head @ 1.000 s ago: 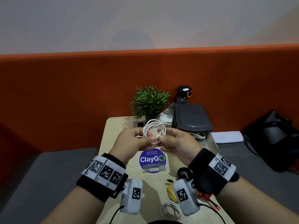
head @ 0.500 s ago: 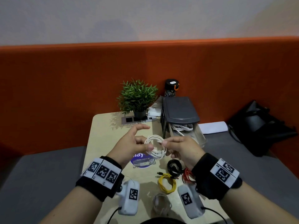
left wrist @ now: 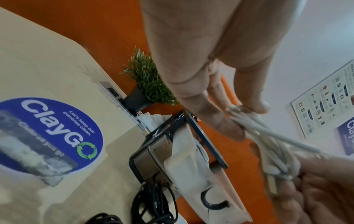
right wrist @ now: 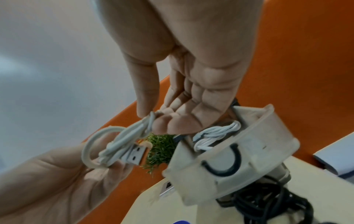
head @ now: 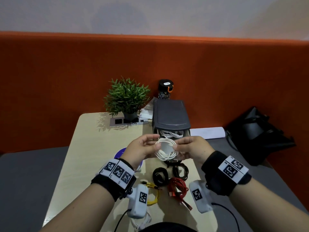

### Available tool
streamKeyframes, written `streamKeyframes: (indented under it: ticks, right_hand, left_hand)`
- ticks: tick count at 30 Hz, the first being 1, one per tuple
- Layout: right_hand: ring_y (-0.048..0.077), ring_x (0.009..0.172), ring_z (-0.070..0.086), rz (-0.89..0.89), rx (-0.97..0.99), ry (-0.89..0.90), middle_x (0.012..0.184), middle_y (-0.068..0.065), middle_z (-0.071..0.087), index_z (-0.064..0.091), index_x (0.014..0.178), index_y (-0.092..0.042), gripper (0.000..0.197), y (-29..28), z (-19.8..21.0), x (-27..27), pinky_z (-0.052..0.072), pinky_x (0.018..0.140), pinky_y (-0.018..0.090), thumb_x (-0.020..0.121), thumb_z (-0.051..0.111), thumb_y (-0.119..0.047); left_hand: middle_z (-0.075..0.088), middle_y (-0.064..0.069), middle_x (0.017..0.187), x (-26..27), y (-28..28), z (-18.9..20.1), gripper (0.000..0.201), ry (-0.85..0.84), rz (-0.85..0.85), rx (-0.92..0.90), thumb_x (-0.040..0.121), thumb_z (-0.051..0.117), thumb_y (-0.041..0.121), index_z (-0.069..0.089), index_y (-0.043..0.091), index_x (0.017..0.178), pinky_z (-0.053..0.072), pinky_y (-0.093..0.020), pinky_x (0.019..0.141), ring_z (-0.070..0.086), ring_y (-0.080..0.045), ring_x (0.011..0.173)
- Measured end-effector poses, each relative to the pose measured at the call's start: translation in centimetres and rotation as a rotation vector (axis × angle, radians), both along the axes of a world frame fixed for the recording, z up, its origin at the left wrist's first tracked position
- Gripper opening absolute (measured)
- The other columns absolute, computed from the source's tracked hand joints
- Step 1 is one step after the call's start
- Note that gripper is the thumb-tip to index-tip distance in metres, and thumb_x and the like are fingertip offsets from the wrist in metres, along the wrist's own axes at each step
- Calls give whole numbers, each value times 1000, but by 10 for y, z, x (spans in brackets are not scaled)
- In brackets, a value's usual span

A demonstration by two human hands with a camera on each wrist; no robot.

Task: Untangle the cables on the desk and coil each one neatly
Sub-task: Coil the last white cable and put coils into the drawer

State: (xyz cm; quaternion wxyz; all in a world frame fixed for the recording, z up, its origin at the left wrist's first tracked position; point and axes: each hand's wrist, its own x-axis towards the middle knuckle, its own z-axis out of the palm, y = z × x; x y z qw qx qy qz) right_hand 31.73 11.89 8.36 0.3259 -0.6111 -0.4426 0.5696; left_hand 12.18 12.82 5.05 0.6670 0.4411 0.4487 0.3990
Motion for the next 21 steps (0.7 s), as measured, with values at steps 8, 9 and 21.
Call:
streamKeyframes:
  ticks: [8, 9, 21]
  right_hand:
    - [13, 42, 55, -231, 5, -40, 52, 5, 62, 64, 94, 3, 16, 42, -15, 35, 46, 43, 21, 79, 71, 3]
    - [14, 43, 55, -224, -2, -72, 54, 6, 62, 64, 94, 2, 17, 45, -19, 35, 46, 42, 21, 79, 72, 1]
    - [20, 64, 68, 175, 89, -730, 80, 4, 71, 61, 81, -21, 13, 61, -27, 9, 50, 52, 27, 80, 74, -22]
  left_hand:
    - [65, 4, 100, 12, 3, -15, 25, 321, 119, 87, 85, 66, 6, 66, 25, 100, 50, -19, 73, 62, -13, 90]
    - [62, 6, 103, 13, 1, -17, 29, 352, 109, 106, 83, 68, 5, 64, 26, 103, 49, -14, 70, 62, -11, 88]
    - [49, 20, 106, 27, -8, -31, 20, 686, 9, 324, 77, 76, 25, 64, 34, 91, 48, -23, 88, 52, 3, 98]
